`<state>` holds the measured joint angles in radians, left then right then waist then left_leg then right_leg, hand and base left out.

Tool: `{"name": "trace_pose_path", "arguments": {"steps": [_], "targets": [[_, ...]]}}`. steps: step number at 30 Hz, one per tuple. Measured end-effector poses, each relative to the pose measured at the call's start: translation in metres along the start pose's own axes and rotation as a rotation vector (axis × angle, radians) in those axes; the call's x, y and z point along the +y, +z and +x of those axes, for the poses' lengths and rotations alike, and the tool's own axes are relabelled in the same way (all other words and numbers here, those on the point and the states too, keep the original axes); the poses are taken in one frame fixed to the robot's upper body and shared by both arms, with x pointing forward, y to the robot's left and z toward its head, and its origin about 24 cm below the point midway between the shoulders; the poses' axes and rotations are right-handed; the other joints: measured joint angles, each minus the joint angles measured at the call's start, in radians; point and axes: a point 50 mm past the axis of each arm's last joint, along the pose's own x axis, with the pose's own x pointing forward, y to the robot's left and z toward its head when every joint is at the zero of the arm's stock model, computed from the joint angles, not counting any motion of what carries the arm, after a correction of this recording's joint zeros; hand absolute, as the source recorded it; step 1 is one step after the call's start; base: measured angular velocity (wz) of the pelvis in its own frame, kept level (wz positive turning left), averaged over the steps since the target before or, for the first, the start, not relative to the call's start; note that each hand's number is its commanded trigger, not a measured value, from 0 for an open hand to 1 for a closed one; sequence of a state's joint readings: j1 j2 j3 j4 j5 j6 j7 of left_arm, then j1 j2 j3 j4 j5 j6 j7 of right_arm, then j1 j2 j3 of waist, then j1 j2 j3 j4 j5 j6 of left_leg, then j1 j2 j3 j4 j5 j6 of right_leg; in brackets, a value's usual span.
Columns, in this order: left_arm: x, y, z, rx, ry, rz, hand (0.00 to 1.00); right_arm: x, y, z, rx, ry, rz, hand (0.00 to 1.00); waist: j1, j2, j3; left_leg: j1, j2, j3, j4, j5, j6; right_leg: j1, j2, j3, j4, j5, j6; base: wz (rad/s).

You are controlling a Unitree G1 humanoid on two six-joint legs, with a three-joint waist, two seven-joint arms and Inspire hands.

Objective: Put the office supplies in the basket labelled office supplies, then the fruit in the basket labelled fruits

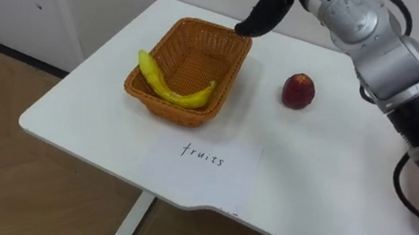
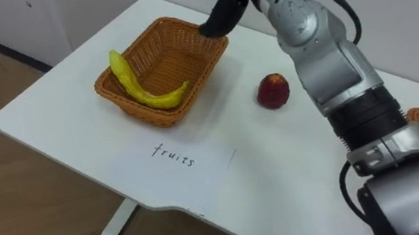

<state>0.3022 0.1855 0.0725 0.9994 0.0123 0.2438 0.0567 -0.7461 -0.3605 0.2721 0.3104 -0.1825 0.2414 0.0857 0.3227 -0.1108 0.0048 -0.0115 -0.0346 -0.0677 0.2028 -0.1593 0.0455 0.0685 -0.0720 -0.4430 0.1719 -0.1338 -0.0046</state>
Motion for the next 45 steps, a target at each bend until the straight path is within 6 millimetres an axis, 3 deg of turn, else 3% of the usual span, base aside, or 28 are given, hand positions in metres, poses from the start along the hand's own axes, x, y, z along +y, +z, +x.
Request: {"name": "trace_pose_path", "arguments": {"steps": [4,9,14,21,28,30,45], "targets": [[-0.005,-0.001,0.000,0.012,-0.012,0.016,0.00,0.001,-0.005,-0.002,0.011,-0.008,0.089,0.00,-0.019,0.022,-0.0001,-0.003,0.000,0.001,0.003,0.000,0.000,-0.003,-0.001,0.000,0.000,0.000,0.000,0.00],[-0.005,0.008,-0.002,-0.031,-0.010,0.010,0.00,-0.002,-0.020,-0.003,0.066,-0.090,0.239,0.00,-0.033,0.060,-0.0082,0.002,0.000,0.002,0.003,0.000,0.000,0.000,0.000,0.001,0.001,0.000,0.000,0.00],[-0.005,0.012,-0.003,-0.053,-0.008,0.010,0.00,-0.005,-0.028,-0.006,0.098,-0.156,0.323,0.00,-0.050,0.079,-0.0116,0.002,0.001,0.002,0.000,0.000,0.000,-0.001,0.000,0.000,0.000,-0.001,0.001,0.00],[-0.005,0.008,-0.003,-0.048,-0.007,0.011,0.00,0.001,-0.061,-0.011,0.243,-0.207,0.374,0.00,-0.052,0.074,-0.0095,0.005,0.001,0.007,-0.003,0.000,0.000,-0.001,0.000,0.001,0.002,-0.002,0.003,0.00],[-0.005,0.008,-0.003,-0.051,-0.012,0.012,0.00,0.002,-0.065,-0.011,0.258,-0.216,0.405,0.00,-0.065,0.057,-0.0052,0.004,-0.004,0.005,-0.003,0.000,0.000,-0.006,-0.012,-0.005,0.015,-0.019,0.004,0.03],[-0.005,0.008,-0.004,-0.051,-0.014,0.011,0.00,0.002,-0.067,-0.012,0.266,-0.215,0.409,0.00,-0.072,0.055,-0.0039,0.005,-0.009,0.000,-0.002,0.000,0.001,0.000,-0.014,-0.023,0.014,-0.021,0.007,0.13],[-0.007,0.009,-0.006,-0.090,-0.019,0.014,0.00,0.016,-0.096,-0.026,0.355,-0.197,0.410,0.00,-0.076,0.050,-0.0032,0.007,-0.011,-0.006,-0.002,-0.003,0.007,0.003,-0.014,-0.026,0.015,-0.021,0.011,0.00]]}}
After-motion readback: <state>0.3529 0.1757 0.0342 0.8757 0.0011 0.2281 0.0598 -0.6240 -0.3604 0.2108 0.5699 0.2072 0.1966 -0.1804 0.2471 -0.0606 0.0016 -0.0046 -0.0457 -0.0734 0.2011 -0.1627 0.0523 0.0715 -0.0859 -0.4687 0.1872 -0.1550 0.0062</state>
